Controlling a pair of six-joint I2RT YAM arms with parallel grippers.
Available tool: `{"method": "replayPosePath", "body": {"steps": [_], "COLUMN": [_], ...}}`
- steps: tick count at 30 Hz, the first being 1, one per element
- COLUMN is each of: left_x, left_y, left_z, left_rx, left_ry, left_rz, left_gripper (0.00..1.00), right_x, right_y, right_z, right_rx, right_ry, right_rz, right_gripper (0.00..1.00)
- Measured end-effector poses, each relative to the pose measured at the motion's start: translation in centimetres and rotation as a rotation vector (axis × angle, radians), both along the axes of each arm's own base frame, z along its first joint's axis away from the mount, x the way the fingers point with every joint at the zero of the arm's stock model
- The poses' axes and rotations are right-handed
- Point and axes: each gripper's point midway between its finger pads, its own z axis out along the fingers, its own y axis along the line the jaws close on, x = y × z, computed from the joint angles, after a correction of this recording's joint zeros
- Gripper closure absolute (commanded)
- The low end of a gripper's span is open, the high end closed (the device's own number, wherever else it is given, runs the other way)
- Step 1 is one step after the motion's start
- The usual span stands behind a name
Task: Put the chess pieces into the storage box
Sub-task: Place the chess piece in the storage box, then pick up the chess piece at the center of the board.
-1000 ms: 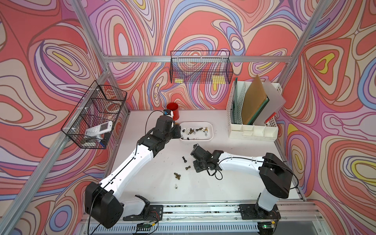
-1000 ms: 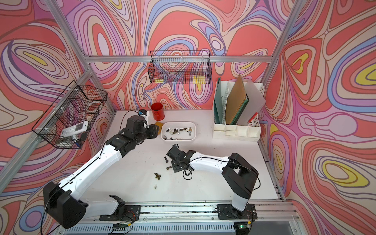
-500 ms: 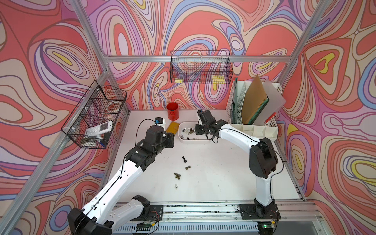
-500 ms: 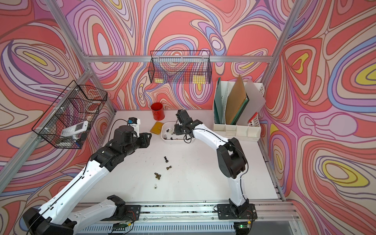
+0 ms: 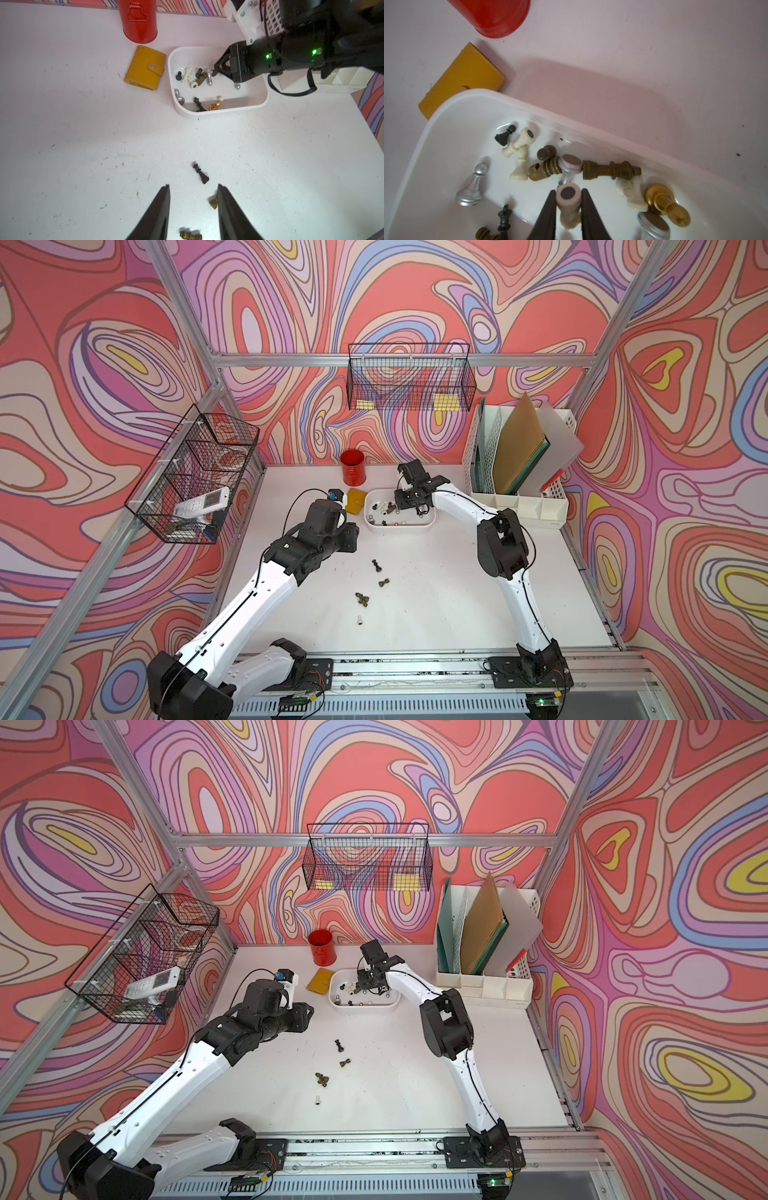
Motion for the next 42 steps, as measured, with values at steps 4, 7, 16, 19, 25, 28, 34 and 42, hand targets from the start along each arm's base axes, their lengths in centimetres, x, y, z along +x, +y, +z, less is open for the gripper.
{"method": "replayPosePath", "body": {"steps": [4, 7, 16, 19, 25, 28, 34, 42], "left_x": [-0.8, -1.3, -3.7, -4.9, -7.9, -8.4, -7.7, -6.8], "left_y": [0.4, 0.7, -0.5, -1.4, -5.1, -6.8, -8.9, -10.0], "left_z": [-0.4, -0.3, -3.0, -4.7, -8.5, -10.7, -14.7, -17.4], "left_rx": [0.058, 0.09, 0.108, 0.109, 0.121, 0.133, 0.183, 0.261], "left_ry": [0.009, -0.006, 0.051, 0.099, 0.17, 0.2, 0.247, 0.283], "left_rz": [-0.044, -0.076, -0.244, -0.3, -0.465, -0.522, -0.58, -0.624], "left_gripper": [0.58, 0.58, 0.6, 0.6, 0.59, 0.59, 0.57, 0.57], "right_x": [-0.1, -0.3, -4.5, -6.8, -10.1, -11.1, -11.9, -11.7], "right_y": [0.1, 0.2, -0.9, -1.5, -2.7, -3.2, -3.9, -4.3], "right_z": [0.5, 1.6, 11.6, 13.3, 8.8, 6.8, 9.4, 12.5], "right_rx": [0.004, 0.013, 0.174, 0.257, 0.299, 0.283, 0.307, 0.328], "right_ry": [-0.007, -0.015, -0.15, -0.186, -0.117, -0.079, -0.141, -0.227], "right_rz": [0.017, 0.028, 0.041, 0.041, 0.019, 0.01, 0.009, 0.003], "right_gripper": [0.71, 0.7, 0.7, 0.7, 0.7, 0.7, 0.7, 0.7]}}
